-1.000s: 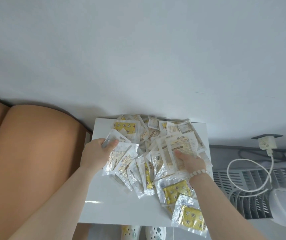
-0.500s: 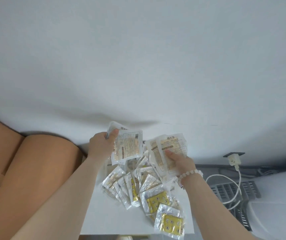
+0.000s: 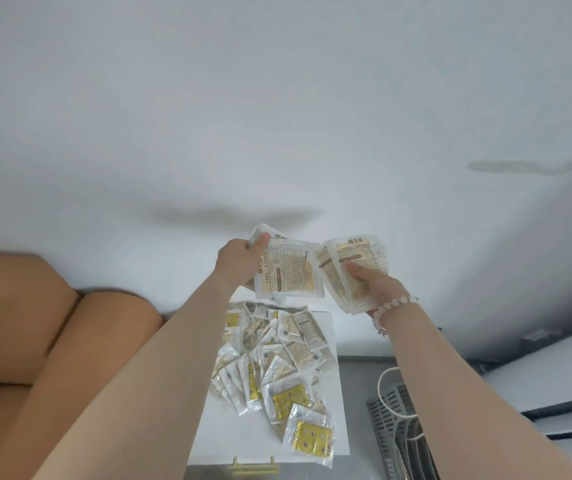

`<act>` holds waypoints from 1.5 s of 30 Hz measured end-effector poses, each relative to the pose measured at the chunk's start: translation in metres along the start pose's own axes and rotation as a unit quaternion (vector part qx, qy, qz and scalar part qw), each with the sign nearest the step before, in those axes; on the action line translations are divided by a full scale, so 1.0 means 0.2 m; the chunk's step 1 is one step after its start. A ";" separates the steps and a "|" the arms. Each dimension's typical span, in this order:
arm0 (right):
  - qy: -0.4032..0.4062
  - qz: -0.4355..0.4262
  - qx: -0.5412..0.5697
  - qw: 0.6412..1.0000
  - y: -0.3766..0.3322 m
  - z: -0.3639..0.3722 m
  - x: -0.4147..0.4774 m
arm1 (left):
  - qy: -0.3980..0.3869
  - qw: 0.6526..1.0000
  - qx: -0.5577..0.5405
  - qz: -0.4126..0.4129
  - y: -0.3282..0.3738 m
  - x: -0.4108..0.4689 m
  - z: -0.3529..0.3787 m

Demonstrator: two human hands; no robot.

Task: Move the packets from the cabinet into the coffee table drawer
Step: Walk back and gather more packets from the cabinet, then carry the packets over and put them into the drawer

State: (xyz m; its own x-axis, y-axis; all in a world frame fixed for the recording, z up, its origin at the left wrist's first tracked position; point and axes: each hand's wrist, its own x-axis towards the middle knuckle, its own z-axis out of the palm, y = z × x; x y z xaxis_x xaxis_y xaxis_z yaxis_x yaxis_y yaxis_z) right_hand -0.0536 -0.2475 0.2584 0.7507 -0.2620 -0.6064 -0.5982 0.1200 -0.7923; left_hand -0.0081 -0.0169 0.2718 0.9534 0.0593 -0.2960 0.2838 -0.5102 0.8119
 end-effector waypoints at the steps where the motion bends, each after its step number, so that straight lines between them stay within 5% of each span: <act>1: 0.001 -0.007 -0.002 1.000 -0.03 -0.03 -0.03 | -0.006 1.000 -0.011 0.002 0.04 -0.03 0.00; 7: 0.015 -0.015 -0.016 1.000 -0.18 -0.13 -0.32 | -0.048 0.998 -0.035 0.014 0.23 -0.20 0.07; 17: 0.059 -0.036 0.175 0.982 0.05 -0.20 -0.64 | -0.182 0.978 -0.095 0.041 0.29 -0.46 0.16; 26: 0.201 -0.042 0.242 0.948 0.39 -0.19 -0.99 | -0.415 0.903 -0.093 0.068 0.18 -0.73 0.12; 38: 0.400 -0.033 0.359 0.843 0.91 -0.54 -1.85 | -0.556 0.818 -0.014 0.145 0.31 -1.40 0.53; 45: 0.508 -0.042 0.406 0.759 1.46 -0.61 -2.46 | -0.647 0.731 0.056 0.209 0.17 -2.17 0.72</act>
State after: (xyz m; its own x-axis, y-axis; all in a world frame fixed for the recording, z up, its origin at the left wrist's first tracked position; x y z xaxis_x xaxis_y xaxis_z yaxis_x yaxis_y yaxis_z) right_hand -0.6326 -0.2008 0.3341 -0.0734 -0.8542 -0.5148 0.1194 0.5050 -0.8549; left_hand -0.4279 -0.1841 0.3545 0.0384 -0.9462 -0.3214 -0.0840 -0.3235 0.9425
